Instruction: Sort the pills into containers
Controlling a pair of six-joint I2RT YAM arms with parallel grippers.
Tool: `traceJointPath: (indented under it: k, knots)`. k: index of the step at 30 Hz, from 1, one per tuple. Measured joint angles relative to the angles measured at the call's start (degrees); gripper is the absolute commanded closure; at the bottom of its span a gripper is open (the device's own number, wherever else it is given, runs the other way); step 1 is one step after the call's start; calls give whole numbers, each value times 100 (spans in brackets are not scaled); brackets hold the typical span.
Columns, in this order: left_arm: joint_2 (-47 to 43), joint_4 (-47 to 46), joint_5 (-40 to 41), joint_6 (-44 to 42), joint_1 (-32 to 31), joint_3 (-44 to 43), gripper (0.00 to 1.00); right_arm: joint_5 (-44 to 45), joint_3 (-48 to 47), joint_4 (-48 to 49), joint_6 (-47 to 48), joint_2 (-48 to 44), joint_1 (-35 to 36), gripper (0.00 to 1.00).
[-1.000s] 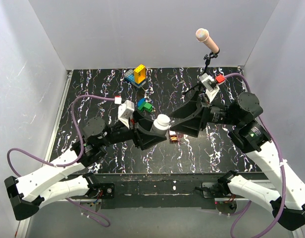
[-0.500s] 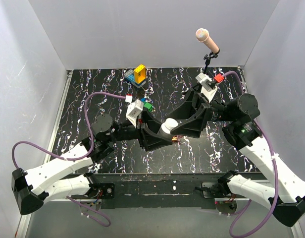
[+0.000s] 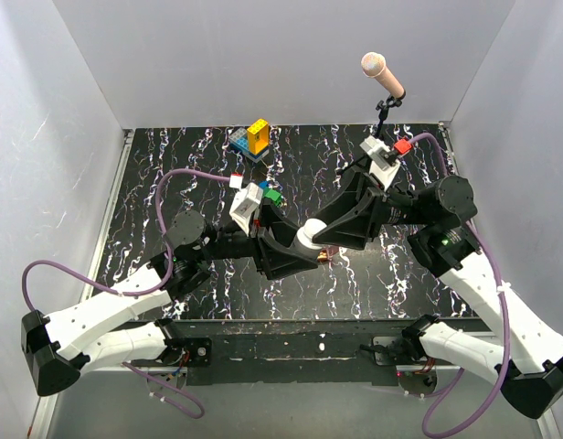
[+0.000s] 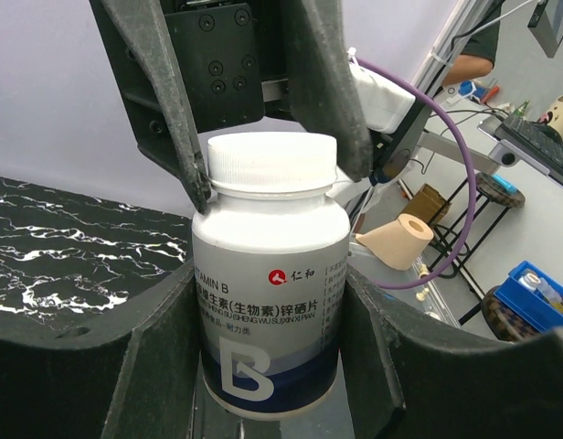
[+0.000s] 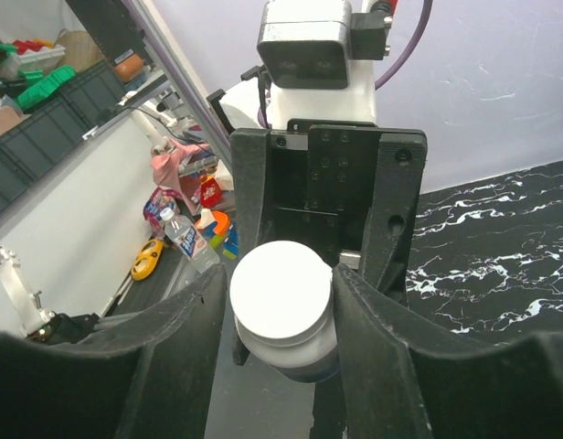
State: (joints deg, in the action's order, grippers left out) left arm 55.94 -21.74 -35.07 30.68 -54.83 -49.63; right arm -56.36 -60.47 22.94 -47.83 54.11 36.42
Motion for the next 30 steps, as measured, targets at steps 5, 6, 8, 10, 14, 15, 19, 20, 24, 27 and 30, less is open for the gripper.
traceJointPath:
  k: [5, 6, 8, 10, 14, 15, 19, 20, 24, 27, 30]
  knots:
    - [0, -17, -7, 11, 0, -4, 100, 7, 37, 7, 4, -7, -4, 55]
    - [0, -20, -4, 13, 0, -4, 100, 11, 37, 2, 2, -11, -4, 57]
    - [0, -24, 0, 13, 0, -4, 100, 28, 37, -20, 24, -26, -4, 60]
    - [0, -17, 13, 11, 0, -4, 100, 57, 35, -96, 92, -46, -4, 62]
    - [0, 96, 79, -50, -4, -13, 100, 160, 22, -428, 326, -116, -4, 66]
    - [2, 168, 120, -92, -4, -28, 100, 214, 15, -546, 396, -136, -4, 68]
    - [17, 459, 341, -286, -7, -129, 100, 487, -63, -1058, 697, -219, -28, 70]
    - [28, 529, 411, -337, -7, -164, 100, 575, -83, -1176, 761, -236, -33, 71]
    - [96, 802, 741, -577, -11, -275, 100, 992, -133, -1591, 927, -280, -46, 71]
    - [153, 981, 1029, -739, -11, -348, 100, 1346, -162, -1851, 992, -289, -52, 73]
    - [256, 1150, 1314, -881, -13, -452, 100, 1714, -212, -2127, 1062, -291, -76, 75]
